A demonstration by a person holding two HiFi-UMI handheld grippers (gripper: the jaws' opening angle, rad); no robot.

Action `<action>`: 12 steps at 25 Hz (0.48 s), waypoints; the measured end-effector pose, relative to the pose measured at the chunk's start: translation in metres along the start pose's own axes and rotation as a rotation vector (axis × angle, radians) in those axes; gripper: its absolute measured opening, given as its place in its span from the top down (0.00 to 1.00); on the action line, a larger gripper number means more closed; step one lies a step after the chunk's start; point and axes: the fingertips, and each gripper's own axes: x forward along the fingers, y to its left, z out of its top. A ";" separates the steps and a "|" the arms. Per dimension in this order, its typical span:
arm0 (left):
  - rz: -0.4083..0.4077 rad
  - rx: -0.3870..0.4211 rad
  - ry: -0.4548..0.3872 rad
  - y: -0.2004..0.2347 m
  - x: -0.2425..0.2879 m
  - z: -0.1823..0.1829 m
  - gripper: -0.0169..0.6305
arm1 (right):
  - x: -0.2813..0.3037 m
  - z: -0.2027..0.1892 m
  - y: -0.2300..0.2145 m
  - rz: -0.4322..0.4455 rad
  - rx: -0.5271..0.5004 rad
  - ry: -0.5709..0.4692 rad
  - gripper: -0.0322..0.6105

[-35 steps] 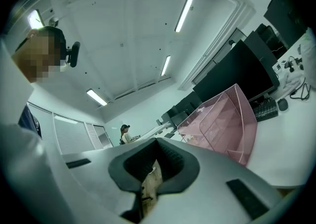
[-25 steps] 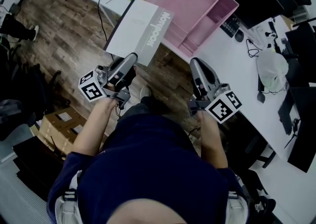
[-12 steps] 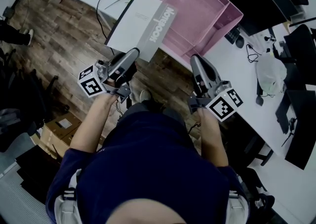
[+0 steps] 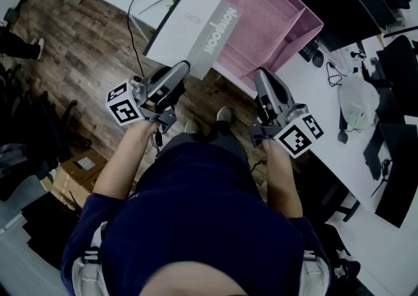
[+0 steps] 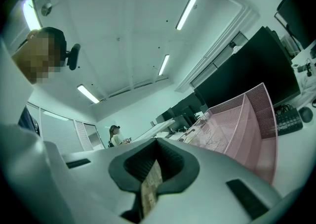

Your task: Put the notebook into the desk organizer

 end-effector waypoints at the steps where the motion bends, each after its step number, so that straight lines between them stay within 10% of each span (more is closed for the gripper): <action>1: 0.002 0.000 0.000 0.001 0.003 -0.001 0.92 | 0.002 0.002 -0.002 0.006 0.000 0.000 0.95; 12: 0.054 -0.007 -0.005 0.030 0.044 -0.014 0.92 | 0.012 0.029 -0.053 0.044 0.032 0.013 0.95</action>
